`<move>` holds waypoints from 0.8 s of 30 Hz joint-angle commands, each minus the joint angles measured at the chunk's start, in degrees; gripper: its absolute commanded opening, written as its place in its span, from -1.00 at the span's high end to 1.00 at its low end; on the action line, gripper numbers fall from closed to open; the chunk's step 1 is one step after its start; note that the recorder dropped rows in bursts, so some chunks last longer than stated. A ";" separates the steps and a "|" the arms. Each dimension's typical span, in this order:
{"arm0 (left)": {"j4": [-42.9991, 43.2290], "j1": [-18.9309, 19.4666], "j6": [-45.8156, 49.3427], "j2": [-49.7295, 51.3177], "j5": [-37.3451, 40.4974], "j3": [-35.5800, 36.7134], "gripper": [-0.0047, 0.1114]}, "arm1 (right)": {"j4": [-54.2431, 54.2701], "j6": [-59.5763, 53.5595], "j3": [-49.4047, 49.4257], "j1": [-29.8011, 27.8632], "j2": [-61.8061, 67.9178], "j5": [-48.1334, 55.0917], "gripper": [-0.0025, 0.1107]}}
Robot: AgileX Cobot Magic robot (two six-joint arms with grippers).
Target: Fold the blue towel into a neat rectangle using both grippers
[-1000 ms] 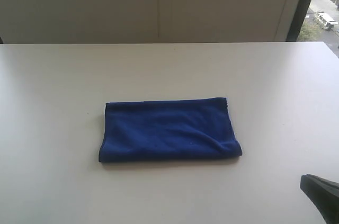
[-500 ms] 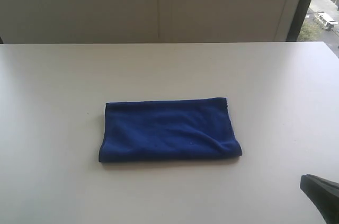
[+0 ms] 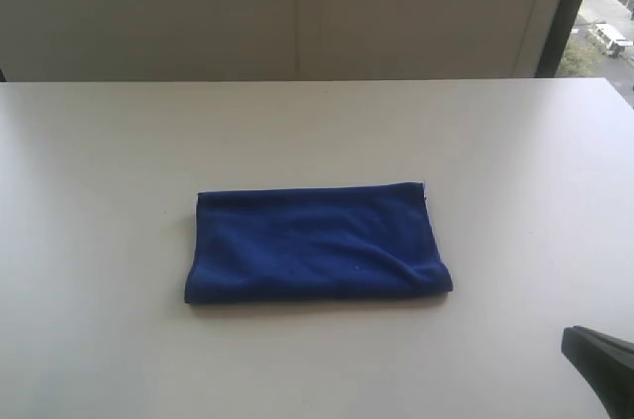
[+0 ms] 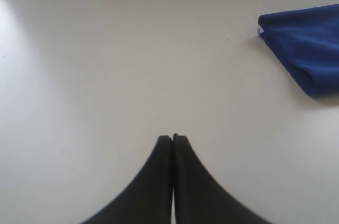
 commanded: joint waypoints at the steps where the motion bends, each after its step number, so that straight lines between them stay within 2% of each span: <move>1: -0.09 0.19 0.09 -0.22 -0.23 0.14 0.92 | -0.15 0.23 0.26 -0.16 -0.20 -0.51 0.96; 17: -0.09 0.19 0.19 -0.22 -0.23 0.14 0.92 | -0.15 0.12 0.26 -0.67 -2.41 -0.05 0.96; 20: -0.09 0.19 0.19 -0.22 -0.23 0.14 0.92 | -0.15 0.00 0.26 -5.68 -7.54 -0.71 0.96; 24: -0.09 0.19 0.19 -0.22 -0.23 0.14 0.92 | -0.15 0.00 0.26 -15.85 -14.78 -0.61 0.96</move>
